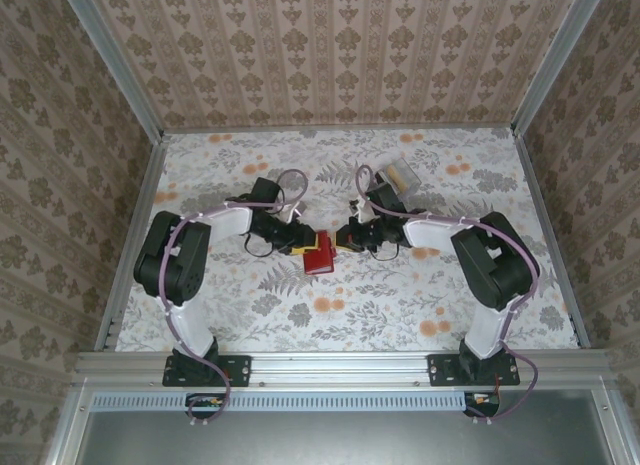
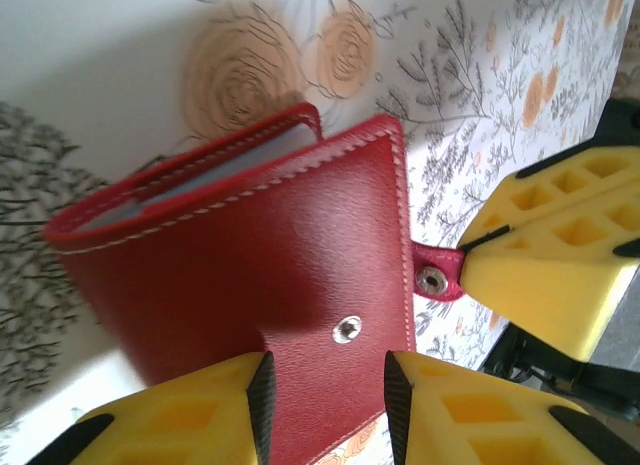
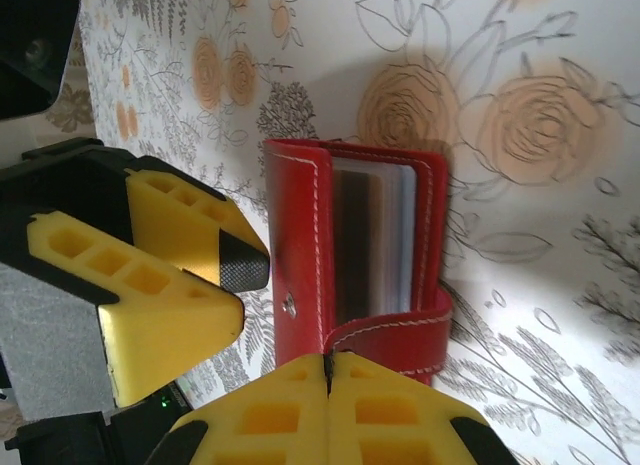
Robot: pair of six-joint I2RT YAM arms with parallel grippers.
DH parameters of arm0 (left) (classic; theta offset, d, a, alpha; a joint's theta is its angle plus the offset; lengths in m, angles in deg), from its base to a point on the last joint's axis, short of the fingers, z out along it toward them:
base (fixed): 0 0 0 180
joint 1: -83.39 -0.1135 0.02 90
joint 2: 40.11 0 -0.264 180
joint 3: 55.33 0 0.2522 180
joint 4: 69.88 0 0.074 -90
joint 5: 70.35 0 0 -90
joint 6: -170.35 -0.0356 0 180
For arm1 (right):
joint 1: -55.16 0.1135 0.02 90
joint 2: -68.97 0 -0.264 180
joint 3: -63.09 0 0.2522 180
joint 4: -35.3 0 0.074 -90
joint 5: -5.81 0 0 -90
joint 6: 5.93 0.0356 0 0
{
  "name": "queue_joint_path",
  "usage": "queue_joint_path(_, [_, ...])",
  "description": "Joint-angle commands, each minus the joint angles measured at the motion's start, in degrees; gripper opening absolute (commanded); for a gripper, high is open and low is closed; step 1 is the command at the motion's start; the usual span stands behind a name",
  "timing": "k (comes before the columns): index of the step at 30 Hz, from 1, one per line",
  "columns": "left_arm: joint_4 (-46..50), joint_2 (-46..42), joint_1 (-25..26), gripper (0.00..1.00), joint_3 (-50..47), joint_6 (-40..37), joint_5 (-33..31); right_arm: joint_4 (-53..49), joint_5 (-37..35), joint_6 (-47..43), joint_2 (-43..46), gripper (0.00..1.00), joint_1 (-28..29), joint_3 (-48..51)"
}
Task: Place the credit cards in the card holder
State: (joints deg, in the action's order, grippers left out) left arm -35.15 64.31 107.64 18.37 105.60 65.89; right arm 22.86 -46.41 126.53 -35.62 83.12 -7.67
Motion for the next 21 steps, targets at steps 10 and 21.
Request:
queue_joint_path(10, [6.53,2.09,1.08,0.32,0.15,-3.08,-7.42,-0.58,2.64,0.01,-1.93,0.0,1.52,-3.48])
queue_joint_path(21, [9.9,4.39,1.51,0.33,2.45,-3.02,-11.7,-5.07,1.77,-3.4,-0.06,0.0,1.39,-2.9])
